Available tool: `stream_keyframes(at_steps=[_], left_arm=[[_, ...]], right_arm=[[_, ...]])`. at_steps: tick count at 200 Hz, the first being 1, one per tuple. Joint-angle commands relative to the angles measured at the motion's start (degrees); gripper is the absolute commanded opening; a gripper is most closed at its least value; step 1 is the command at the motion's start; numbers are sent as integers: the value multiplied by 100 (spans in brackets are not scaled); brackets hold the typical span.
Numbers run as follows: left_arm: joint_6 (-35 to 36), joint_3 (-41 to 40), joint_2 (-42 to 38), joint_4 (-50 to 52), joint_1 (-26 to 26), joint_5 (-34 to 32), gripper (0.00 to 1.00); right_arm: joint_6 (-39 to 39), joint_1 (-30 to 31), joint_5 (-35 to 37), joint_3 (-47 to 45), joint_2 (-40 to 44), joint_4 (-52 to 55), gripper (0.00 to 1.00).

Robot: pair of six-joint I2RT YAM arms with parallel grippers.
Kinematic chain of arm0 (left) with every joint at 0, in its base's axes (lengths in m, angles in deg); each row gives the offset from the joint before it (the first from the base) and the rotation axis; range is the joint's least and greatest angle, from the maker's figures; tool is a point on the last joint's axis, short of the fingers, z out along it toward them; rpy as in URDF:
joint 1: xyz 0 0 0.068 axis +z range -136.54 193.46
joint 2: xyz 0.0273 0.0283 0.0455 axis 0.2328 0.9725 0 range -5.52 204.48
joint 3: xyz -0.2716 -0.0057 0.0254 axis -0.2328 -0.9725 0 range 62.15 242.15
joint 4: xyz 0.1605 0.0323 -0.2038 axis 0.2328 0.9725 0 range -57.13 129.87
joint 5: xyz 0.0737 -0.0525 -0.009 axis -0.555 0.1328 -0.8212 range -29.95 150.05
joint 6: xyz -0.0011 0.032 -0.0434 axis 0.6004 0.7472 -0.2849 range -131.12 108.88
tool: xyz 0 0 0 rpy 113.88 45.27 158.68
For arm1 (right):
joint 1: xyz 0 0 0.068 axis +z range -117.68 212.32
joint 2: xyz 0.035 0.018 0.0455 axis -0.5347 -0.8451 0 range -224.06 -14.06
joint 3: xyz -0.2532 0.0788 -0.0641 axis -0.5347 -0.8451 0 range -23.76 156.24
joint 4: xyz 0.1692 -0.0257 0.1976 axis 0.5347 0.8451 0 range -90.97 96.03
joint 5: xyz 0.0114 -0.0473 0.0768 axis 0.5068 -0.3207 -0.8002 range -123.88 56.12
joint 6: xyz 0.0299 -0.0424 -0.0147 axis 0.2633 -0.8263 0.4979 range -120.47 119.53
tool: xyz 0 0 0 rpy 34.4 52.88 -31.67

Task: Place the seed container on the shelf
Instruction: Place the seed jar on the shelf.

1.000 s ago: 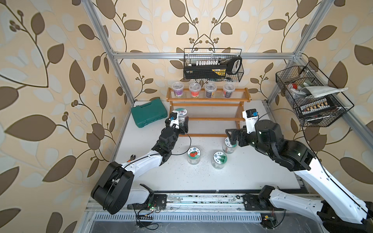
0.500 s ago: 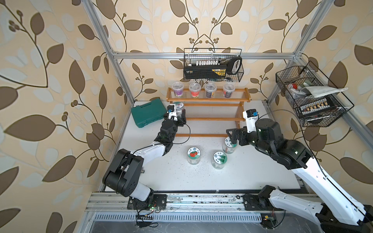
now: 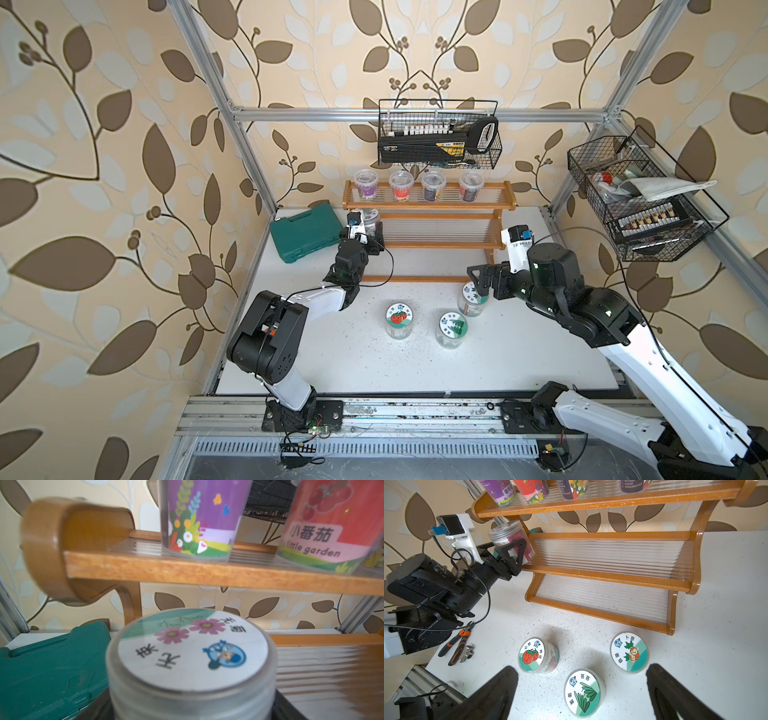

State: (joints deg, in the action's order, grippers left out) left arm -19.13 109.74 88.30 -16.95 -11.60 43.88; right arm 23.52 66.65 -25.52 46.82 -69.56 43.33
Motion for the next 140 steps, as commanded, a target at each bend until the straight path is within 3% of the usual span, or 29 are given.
stream_keyframes(at_steps=[1,140], left_arm=[[-77,302,73,-396,82,8,66],[-128,699,462,14,126,-187,70]], right_arm=[[-87,-63,-125,-82,64,-99,99],[-92,-311,-317,-220,158,-132,99]])
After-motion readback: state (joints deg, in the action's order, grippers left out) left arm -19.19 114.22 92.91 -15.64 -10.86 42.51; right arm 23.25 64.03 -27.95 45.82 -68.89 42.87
